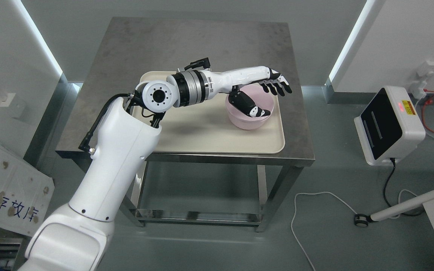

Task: Stack pink IKEA bowls on left shelf middle
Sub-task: 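Lower the held bowl into the other pink bowl, nesting them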

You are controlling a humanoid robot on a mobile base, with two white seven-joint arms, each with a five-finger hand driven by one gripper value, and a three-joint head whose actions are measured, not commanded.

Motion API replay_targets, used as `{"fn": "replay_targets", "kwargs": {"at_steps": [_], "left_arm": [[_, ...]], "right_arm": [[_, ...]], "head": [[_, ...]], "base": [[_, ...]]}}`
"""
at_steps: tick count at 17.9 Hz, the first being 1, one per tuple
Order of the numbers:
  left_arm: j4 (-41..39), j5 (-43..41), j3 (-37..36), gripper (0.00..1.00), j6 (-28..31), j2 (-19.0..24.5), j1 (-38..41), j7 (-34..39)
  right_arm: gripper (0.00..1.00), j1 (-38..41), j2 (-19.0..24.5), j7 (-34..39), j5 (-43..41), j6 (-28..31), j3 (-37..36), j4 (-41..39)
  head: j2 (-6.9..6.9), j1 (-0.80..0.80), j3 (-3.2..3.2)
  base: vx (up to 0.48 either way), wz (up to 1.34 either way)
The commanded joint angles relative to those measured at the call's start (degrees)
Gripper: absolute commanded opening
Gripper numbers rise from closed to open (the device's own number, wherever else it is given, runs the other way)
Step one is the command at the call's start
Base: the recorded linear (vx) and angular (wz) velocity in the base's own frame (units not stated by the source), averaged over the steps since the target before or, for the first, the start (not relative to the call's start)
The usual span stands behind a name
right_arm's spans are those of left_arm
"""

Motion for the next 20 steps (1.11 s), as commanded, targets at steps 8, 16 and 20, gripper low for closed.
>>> {"fn": "replay_targets", "kwargs": {"at_steps": [8, 16, 20], "left_arm": [[-10.0, -22.6, -1.3, 0.49, -1.0, 0.9, 3.8, -0.5], [-8.9, -27.6, -3.4, 0.49, -0.9, 0.9, 4.2, -2.4], [-7.7, -28.3, -3.8, 0.49, -0.9, 0.9, 3.9, -2.4]], "right_arm": [[1.0, 1.7, -1.0, 0.0, 0.0, 0.1, -0.6, -1.9], [1.0, 1.7, -1.0, 0.0, 0.0, 0.1, -0.6, -1.9], [1.0, 1.7, -1.0, 0.0, 0.0, 0.1, -0.6, -1.9]], "head": [[0.0, 0.0, 0.0], [0.0, 0.0, 0.0], [0.0, 0.0, 0.0]], "base": [[0.0, 0.0], [0.0, 0.0], [0.0, 0.0]]}}
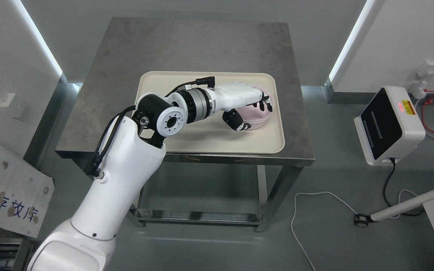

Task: Stack pink IKEA bowls on left shelf middle
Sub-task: 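Lower the held bowl into the other pink bowl, nesting them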

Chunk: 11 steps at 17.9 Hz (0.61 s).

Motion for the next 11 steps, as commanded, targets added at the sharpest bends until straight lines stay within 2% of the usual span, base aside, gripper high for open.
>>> {"fn": "replay_targets", "kwargs": {"at_steps": [1, 6, 11], "left_arm": [[0.8, -3.8, -1.6, 0.49, 0.1, 1.0, -0.1, -0.2], [2.5, -6.1, -3.9, 0.46, 0.1, 1.0, -0.2, -0.2], [3.4, -6.2, -4.0, 0.31, -0.1, 1.0, -0.3, -0.2]], "right_arm": [[1.0, 1.7, -1.0, 0.0, 0.0, 0.0, -0.6, -1.9], [1.0, 1.7, -1.0, 0.0, 0.0, 0.1, -0.7, -1.9], [1.0, 1.7, -1.0, 0.0, 0.0, 0.0, -0.6, -1.9]], "head": [[0.0, 0.0, 0.0], [0.0, 0.0, 0.0], [0.0, 0.0, 0.0]], "base": [[0.0, 0.0], [0.0, 0.0], [0.0, 0.0]]}}
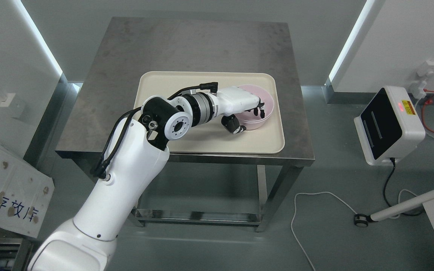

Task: Stack pink IKEA bowls on left shelf middle
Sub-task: 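Lower the held bowl into the other pink bowl, nesting them, then grip the stacked bowls' rim with the left hand and lift them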

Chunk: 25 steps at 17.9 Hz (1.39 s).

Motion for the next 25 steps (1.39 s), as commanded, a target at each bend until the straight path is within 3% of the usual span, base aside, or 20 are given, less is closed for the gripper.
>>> {"fn": "replay_targets", "kwargs": {"at_steps": [1, 5, 10, 15, 22, 25], "left_arm": [[2.1, -0.6, -1.5, 0.24, -0.4, 1.0, -0.1, 0.0], [2.7, 3.4, -0.8, 0.01, -0.6, 1.0, 0.1, 0.5], [3.3, 9.7, 4.0, 0.0, -0.3, 1.0, -0.1, 3.4], [1.1, 14.0, 16.8, 0.01, -1.4, 1.0, -0.4, 5.5], [-1.2, 14.0, 35.6, 0.02, -18.0, 1.0, 1.3, -1.6], [-2.9, 16.9, 41.9, 0.02, -28.3, 2.3, 3.2, -5.2]], "right_arm": [[1.0, 1.7, -1.0, 0.0, 0.0, 0.0, -0.6, -1.9], [1.0, 1.7, -1.0, 0.0, 0.0, 0.0, -0.7, -1.9], [1.0, 1.7, -1.0, 0.0, 0.0, 0.0, -0.6, -1.9], [1.0, 1.7, -1.0, 0.0, 0.0, 0.0, -0.6, -1.9], [1.0, 1.7, -1.0, 0.0, 0.0, 0.0, -0.6, -1.9], [1.0, 1.7, -1.0, 0.0, 0.0, 0.0, -0.6, -1.9]], "head": [[0.0, 0.0, 0.0], [0.0, 0.0, 0.0], [0.0, 0.0, 0.0], [0.0, 0.0, 0.0], [0.0, 0.0, 0.0], [0.0, 0.0, 0.0]], "base": [[0.0, 0.0], [0.0, 0.0], [0.0, 0.0], [0.0, 0.0], [0.0, 0.0], [0.003, 0.02]]}}
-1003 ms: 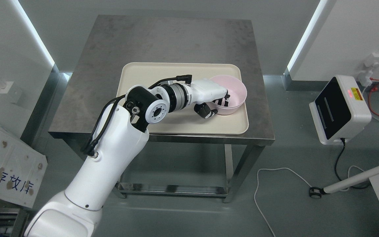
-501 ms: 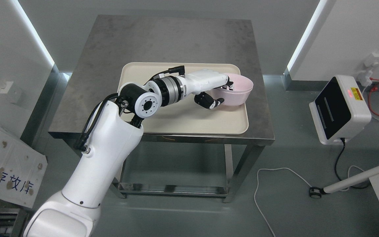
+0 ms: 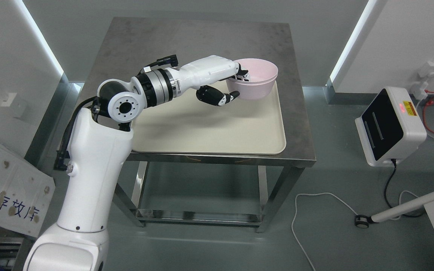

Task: Stack pink IKEA bowls on left shelf middle
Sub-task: 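Grip the stacked bowls' rim with the left hand and lift them, then hold the stacked bowls in the left hand while turning toward the blue bins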

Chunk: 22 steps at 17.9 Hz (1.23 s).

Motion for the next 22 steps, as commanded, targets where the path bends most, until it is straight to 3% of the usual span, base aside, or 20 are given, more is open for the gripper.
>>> {"fn": "replay_targets", "kwargs": {"at_steps": [1, 9, 22], "left_arm": [[-3.9, 5.5, 21.8, 0.02, -10.4, 2.4, 3.0, -4.5], [-5.5, 21.3, 21.9, 0.03, -18.2, 10.1, 11.4, -6.7], [-5.8, 21.9, 22.1, 0.03, -18.2, 11.2, 12.7, -6.5]], "right_arm": [[1.0, 1.7, -1.0, -0.1, 0.0, -0.1, -0.7, -1.9], [1.0, 1.7, -1.0, -0.1, 0.0, -0.1, -0.7, -1.9], [1.0, 1.7, -1.0, -0.1, -0.1, -0.1, -0.6, -1.9]], "head": [[0.0, 0.0, 0.0], [0.0, 0.0, 0.0], [0.0, 0.0, 0.0]], "base": [[0.002, 0.03], [-0.113, 0.03], [-0.349, 0.02]]}}
